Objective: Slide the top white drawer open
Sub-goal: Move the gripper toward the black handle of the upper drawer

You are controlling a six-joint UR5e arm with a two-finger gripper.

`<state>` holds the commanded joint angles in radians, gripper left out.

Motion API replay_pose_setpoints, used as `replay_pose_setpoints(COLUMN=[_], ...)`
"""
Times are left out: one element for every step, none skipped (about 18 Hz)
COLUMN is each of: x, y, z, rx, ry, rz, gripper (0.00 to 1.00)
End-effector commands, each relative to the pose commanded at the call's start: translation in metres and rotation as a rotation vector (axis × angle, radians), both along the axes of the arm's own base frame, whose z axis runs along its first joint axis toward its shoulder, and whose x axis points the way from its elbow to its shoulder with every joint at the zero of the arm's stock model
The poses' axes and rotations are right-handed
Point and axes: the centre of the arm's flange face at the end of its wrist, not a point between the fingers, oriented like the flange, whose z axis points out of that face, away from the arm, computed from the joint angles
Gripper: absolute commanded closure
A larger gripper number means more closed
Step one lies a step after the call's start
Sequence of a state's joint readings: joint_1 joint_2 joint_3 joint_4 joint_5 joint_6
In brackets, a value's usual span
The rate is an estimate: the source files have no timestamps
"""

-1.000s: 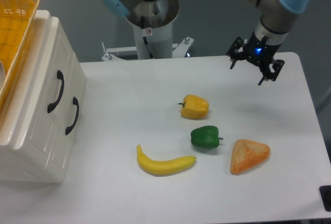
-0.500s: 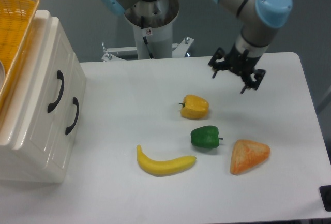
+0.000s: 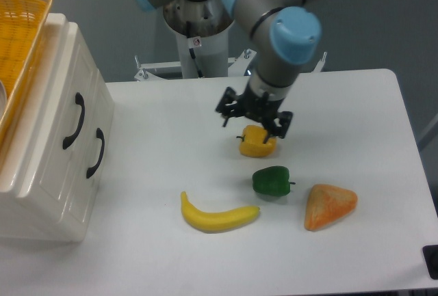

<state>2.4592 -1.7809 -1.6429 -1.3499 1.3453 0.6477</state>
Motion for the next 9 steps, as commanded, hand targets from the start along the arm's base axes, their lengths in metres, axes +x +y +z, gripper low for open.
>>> replay_pose_setpoints(x=[0.005,0.011,0.019,0.027,0.033,0.04,0.045,0.052,0.061], y=[0.005,0.01,0.017,0.022,0.026,0.029,0.032,0.036,0.04], z=[-0.002,-0.005,-0.006,-0.005,-0.005,-0.004,-0.002,-0.001,0.0], rx=[-0.008,-0.018,-0.024,-0.032,-0.038,-0.037,-0.032,-0.03,-0.031], ry=[-0.007,-0.015,-0.019,-0.024,-0.028,-0.033,-0.041,-0.05,-0.053], rz=[0.021,0.037,0.045,0.061,0.08,0.088,0.094,0.1,0.102], gripper=[0.0,0.0,0.0,0.0,0.0,0.0,0.0,0.0,0.0])
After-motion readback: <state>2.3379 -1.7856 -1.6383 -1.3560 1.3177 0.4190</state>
